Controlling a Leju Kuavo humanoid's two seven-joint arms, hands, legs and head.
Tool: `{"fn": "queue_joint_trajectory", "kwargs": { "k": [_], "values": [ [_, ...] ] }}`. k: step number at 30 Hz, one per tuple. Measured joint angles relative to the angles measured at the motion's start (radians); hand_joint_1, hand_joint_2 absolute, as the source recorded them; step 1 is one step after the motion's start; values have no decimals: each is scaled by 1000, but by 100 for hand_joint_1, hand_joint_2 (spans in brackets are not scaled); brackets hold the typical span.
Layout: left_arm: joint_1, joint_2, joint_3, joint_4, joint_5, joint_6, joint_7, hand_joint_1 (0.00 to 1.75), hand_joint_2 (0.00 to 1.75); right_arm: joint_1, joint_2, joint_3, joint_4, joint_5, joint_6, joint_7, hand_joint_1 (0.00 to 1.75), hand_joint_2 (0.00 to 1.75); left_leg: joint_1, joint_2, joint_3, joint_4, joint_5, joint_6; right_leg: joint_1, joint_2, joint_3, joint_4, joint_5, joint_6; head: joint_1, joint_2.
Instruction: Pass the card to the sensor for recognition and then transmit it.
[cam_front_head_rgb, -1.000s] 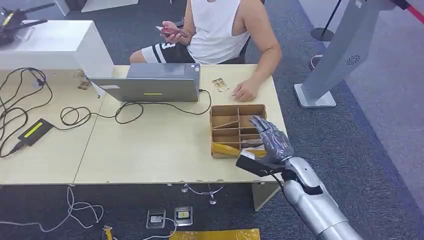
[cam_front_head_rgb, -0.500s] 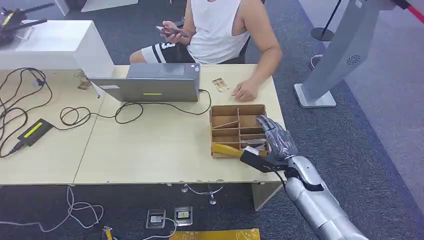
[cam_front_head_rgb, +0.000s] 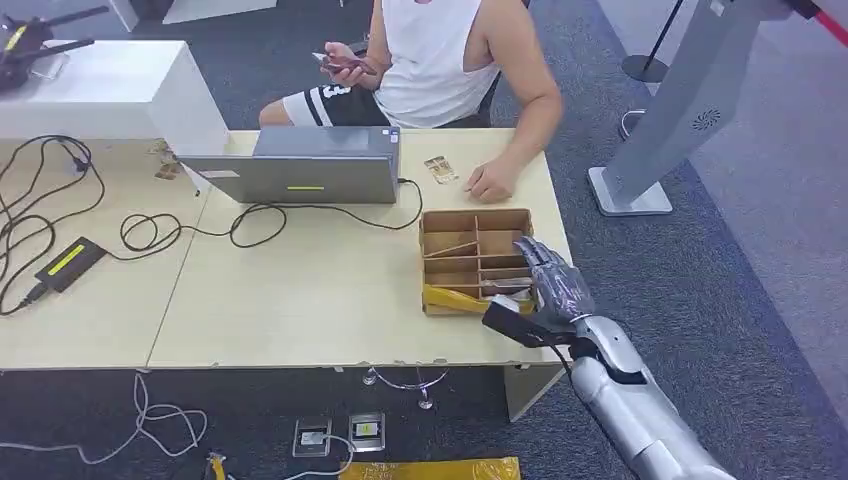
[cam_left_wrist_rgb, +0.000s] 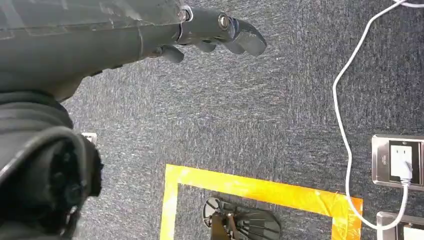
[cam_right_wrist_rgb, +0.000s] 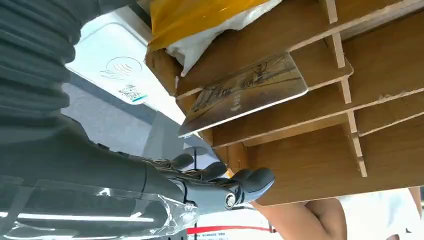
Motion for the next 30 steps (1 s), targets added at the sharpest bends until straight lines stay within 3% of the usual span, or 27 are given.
{"fn": "queue_joint_trajectory", "kwargs": {
  "k": [26,27,28,30],
  "values": [
    [-4,-1,-18,0,-2,0,10,0,0,-2,5,-1,0,-26,-40,-21,0,175,0,0,0,0,0,0,0,0,0,0,0,0,0,0],
    [-4,-1,-18,0,-2,0,10,0,0,-2,5,-1,0,-26,-40,-21,26,175,0,0,0,0,0,0,0,0,0,0,0,0,0,0],
    [-4,-1,-18,0,-3,0,10,0,0,-2,5,-1,0,-26,-40,-21,141,175,0,0,0,0,0,0,0,0,0,0,0,0,0,0],
    [-4,-1,-18,0,-3,0,10,0,0,-2,5,-1,0,-26,-39,-21,141,175,0,0,0,0,0,0,0,0,0,0,0,0,0,0]
  ]
}}
